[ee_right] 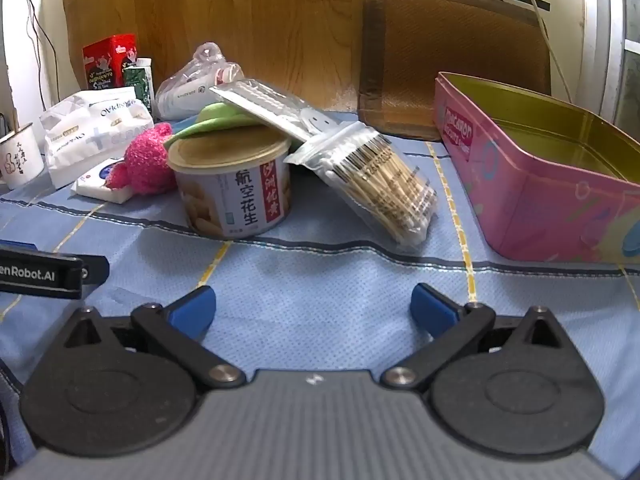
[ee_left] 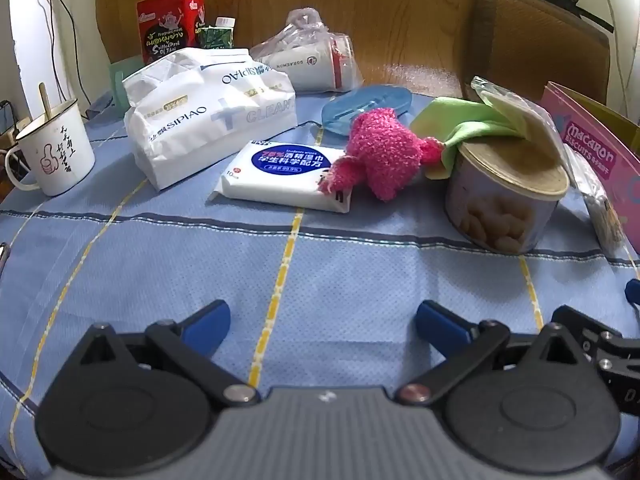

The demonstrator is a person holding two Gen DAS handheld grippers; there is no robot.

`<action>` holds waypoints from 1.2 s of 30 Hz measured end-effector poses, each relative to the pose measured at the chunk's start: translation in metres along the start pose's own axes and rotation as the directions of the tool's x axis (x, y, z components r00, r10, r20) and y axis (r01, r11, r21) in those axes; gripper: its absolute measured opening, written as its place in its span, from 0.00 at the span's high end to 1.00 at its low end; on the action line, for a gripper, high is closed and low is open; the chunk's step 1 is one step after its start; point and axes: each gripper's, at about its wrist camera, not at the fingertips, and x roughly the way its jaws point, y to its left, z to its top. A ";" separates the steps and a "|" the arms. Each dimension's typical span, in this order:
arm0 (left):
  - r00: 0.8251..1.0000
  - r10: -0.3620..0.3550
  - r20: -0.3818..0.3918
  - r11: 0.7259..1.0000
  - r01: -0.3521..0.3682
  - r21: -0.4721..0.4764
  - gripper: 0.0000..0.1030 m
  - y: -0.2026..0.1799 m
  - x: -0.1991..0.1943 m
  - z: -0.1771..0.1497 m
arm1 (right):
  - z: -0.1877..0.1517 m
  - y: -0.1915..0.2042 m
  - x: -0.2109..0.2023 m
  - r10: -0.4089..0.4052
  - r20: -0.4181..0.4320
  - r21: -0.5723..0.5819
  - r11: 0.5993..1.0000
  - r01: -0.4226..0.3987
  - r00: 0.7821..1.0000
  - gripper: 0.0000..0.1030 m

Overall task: Organize soft objects
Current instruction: 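Move the right gripper toward the pink plush toy beside the can, then close the right gripper on the pink plush toy and lift it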

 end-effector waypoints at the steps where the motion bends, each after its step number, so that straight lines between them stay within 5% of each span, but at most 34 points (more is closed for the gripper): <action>1: 1.000 0.010 0.028 1.000 -0.011 0.009 0.00 -0.001 -0.001 -0.001 | -0.001 -0.002 0.000 -0.001 0.002 0.001 1.000 0.001 1.000 0.00; 10: 0.997 -0.059 0.056 0.996 0.055 0.074 0.00 0.012 -0.019 -0.009 | 0.000 0.002 -0.008 0.034 0.007 0.010 0.999 -0.034 0.999 0.00; 13: 0.989 -0.065 0.136 0.997 0.060 0.038 0.00 0.047 -0.045 -0.006 | -0.004 -0.006 -0.013 0.083 0.024 0.016 0.996 -0.083 0.996 0.00; 17: 0.940 0.020 0.341 0.998 -0.041 0.055 0.00 0.106 -0.097 0.006 | 0.003 0.003 -0.020 0.136 0.066 -0.026 0.991 -0.135 0.988 0.00; 21: 0.911 0.090 0.404 0.995 -0.060 -0.085 0.00 0.159 -0.128 0.035 | 0.016 0.022 -0.024 0.212 0.109 -0.105 0.974 -0.200 0.971 0.00; 24: 0.930 0.117 0.348 0.984 -0.063 -0.165 0.00 0.167 -0.116 0.049 | 0.020 0.039 -0.027 0.291 0.121 -0.160 0.949 -0.271 0.949 0.13; 26: 0.944 0.075 0.320 0.984 -0.018 -0.175 0.00 0.160 -0.100 0.050 | 0.023 0.053 -0.026 0.323 0.102 -0.207 0.932 -0.298 0.941 0.40; 28: 0.958 0.021 0.285 0.983 0.033 -0.182 0.01 0.151 -0.081 0.047 | 0.027 0.071 -0.020 0.342 0.076 -0.255 0.915 -0.313 0.937 0.48; 36: 0.989 -0.078 0.128 0.961 0.108 -0.254 0.16 0.104 0.000 0.057 | 0.067 0.105 0.024 0.277 0.066 -0.422 0.878 -0.225 0.959 0.50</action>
